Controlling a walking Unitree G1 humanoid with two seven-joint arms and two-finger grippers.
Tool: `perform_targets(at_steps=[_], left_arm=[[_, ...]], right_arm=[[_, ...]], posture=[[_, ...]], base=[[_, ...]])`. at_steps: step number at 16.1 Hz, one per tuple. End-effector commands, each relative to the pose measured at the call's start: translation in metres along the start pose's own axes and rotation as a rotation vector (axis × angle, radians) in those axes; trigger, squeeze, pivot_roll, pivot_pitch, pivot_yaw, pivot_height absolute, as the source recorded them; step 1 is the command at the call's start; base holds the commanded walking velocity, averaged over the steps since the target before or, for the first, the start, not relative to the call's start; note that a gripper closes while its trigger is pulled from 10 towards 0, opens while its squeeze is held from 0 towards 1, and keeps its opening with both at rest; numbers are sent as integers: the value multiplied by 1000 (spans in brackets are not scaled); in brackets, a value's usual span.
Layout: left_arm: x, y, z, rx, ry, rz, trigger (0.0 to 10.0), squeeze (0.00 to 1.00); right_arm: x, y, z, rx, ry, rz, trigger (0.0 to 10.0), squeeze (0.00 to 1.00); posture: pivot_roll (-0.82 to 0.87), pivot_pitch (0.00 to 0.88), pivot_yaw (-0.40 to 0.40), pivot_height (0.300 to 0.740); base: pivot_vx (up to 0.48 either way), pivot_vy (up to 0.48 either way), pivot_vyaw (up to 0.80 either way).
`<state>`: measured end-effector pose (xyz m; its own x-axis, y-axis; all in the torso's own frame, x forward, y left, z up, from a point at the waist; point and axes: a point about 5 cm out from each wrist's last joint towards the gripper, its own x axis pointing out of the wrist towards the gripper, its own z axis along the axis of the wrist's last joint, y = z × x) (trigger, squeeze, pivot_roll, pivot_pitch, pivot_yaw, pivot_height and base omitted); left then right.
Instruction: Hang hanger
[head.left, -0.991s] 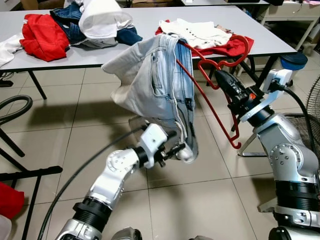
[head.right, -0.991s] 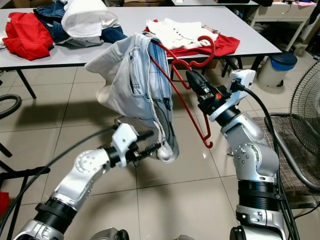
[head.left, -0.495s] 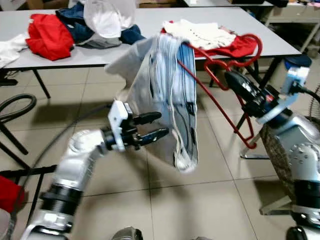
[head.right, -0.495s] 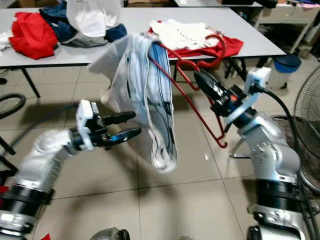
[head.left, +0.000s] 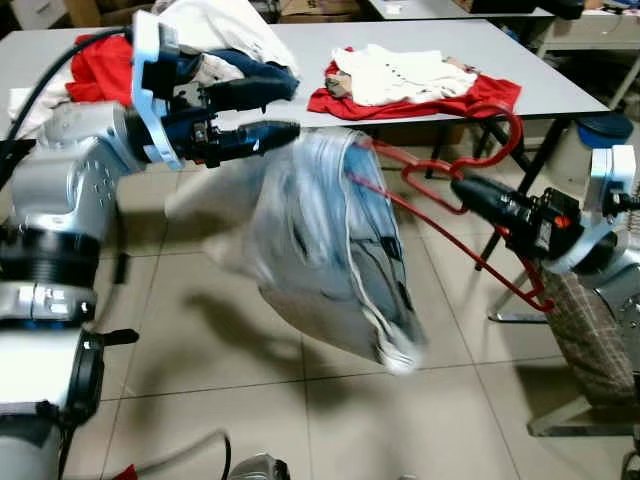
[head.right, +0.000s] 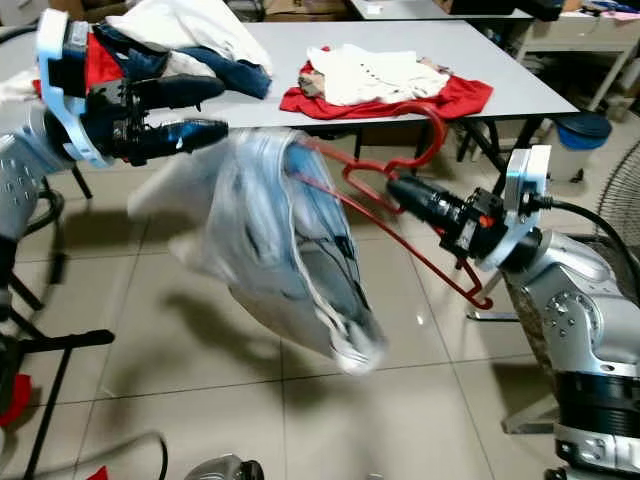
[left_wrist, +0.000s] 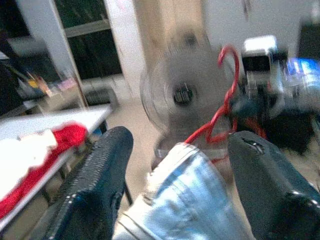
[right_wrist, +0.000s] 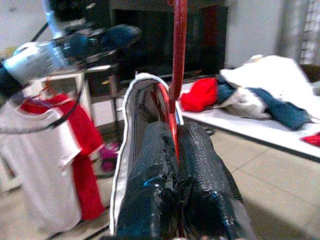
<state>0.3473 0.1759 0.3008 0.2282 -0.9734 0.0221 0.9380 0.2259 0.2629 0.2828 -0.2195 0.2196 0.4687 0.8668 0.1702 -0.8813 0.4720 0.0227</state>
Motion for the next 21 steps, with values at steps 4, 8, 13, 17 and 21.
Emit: perform_targets(at_steps=[4,8,13,17,21], left_arm=[[5,-5,-14,-11,204,-211,10000,0],[9,-10,-31,-10,359,-327,10000,0],[14,-7,-38,-33,367,-327,0,0],[18,-12,-43,-74,371,-365,0,0],[18,-18,-49,-105,381,-397,0,0]], right_arm=[[6,14,17,-67,13,165,10000,0],[7,18,26,-81,24,224,10000,0],[9,23,28,-90,47,273,10000,0],[10,23,30,-101,60,288,10000,0],[13,22,31,-108,66,303,10000,0]], posture=[[-66,15,72,740],[-69,15,77,740],[-75,12,82,740],[-76,2,82,740],[-77,0,77,740]], base=[[0,0,0],[0,0,0],[0,0,0],[0,0,0],[0,0,0]])
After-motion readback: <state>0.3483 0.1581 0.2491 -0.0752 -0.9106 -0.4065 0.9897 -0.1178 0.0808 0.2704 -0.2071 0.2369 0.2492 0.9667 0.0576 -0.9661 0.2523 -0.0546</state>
